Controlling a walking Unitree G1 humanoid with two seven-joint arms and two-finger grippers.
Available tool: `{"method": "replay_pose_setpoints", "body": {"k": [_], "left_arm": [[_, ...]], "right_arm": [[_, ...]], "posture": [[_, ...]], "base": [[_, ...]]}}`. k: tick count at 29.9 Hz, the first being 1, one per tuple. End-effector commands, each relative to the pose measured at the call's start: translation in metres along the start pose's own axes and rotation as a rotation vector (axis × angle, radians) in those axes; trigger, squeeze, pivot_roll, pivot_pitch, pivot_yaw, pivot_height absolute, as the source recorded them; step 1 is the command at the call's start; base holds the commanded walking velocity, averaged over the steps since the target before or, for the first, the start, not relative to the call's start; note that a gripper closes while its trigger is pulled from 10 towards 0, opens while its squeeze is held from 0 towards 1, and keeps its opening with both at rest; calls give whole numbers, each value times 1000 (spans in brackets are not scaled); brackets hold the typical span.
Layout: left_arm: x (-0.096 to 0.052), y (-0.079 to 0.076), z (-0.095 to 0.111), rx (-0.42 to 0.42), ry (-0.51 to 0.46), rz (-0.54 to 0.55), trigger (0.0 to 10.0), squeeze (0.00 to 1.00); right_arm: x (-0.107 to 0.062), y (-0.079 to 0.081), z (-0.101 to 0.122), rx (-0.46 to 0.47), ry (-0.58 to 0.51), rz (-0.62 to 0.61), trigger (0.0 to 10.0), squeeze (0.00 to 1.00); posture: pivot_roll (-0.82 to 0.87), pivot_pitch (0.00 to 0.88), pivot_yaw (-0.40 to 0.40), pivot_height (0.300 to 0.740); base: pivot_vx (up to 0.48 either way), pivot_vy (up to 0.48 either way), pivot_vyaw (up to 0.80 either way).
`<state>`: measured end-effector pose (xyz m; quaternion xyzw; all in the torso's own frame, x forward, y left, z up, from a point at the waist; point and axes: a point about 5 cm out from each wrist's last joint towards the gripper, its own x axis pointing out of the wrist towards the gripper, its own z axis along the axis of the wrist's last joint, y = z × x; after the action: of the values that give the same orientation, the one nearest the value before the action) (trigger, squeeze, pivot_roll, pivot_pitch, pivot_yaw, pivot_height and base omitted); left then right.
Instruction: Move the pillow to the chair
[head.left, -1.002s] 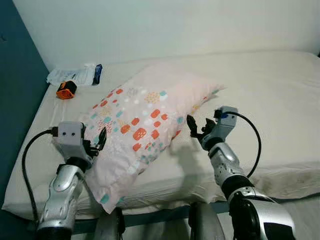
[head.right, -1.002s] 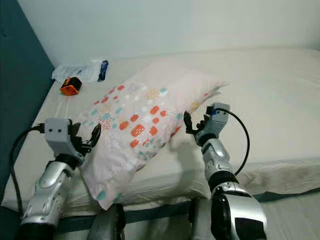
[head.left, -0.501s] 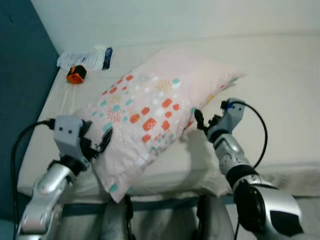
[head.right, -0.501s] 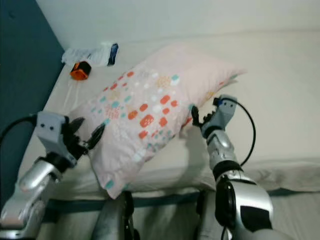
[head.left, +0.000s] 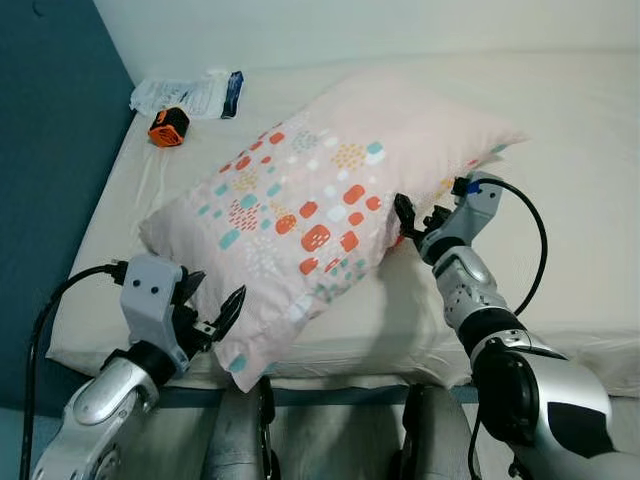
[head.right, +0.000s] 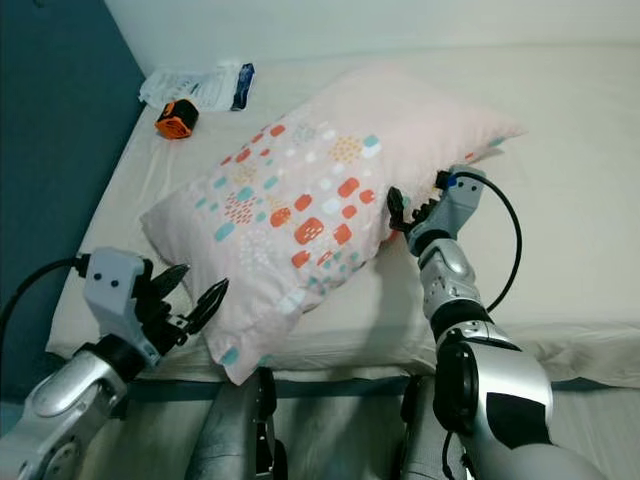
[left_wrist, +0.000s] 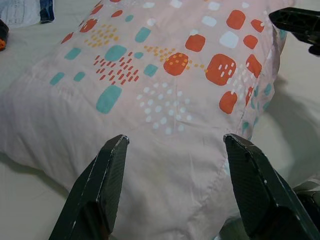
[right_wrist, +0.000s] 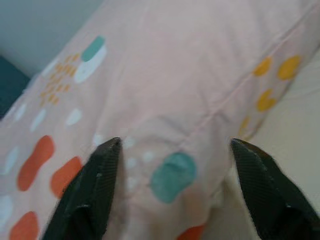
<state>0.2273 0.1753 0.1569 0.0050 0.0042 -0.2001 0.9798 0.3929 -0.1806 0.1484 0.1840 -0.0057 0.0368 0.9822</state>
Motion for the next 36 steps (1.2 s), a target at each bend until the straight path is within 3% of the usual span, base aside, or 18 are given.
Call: {"method": "replay_pose_setpoints", "body": {"k": [1,2,3,25,29,30,31,32,36], "left_arm": [[-5,2,-1,9,25,0,10000,0],[-5,2,-1,9,25,0,10000,0],[-5,1,0,9,28,-2,10000,0],[-6,3,6,25,58,19,10000,0],[-4,3,7,25,59,10,10000,0],[-4,3,8,25,59,7,10000,0],[-4,3,8,25,59,7,10000,0],[-3,3,8,26,60,6,10000,0],[-4,3,9,27,61,3,10000,0]], "right_arm": [[0,4,-3,20,1,8,3529,0],[0,4,-3,20,1,8,3529,0],[0,3,-3,24,-2,-3,0,0],[-1,-5,-1,30,-8,-63,0,0],[-2,-2,-3,-7,-13,-44,0,0],[-2,-3,-2,-16,-13,-54,3961,1000],[-2,-3,-2,-16,-13,-54,3961,1000],[-1,-4,-1,0,-19,-57,10000,1000],[-1,-6,2,34,-31,-62,10000,1000]], "posture": [[358,295,41,575],[358,295,41,575],[360,293,40,575],[372,287,45,575],[374,285,55,575],[373,284,57,575],[373,284,57,575],[375,284,59,575],[378,285,63,575]], "base": [[0,0,0],[0,0,0],[0,0,0],[0,0,0],[0,0,0],[0,0,0],[0,0,0],[0,0,0],[0,0,0]]}}
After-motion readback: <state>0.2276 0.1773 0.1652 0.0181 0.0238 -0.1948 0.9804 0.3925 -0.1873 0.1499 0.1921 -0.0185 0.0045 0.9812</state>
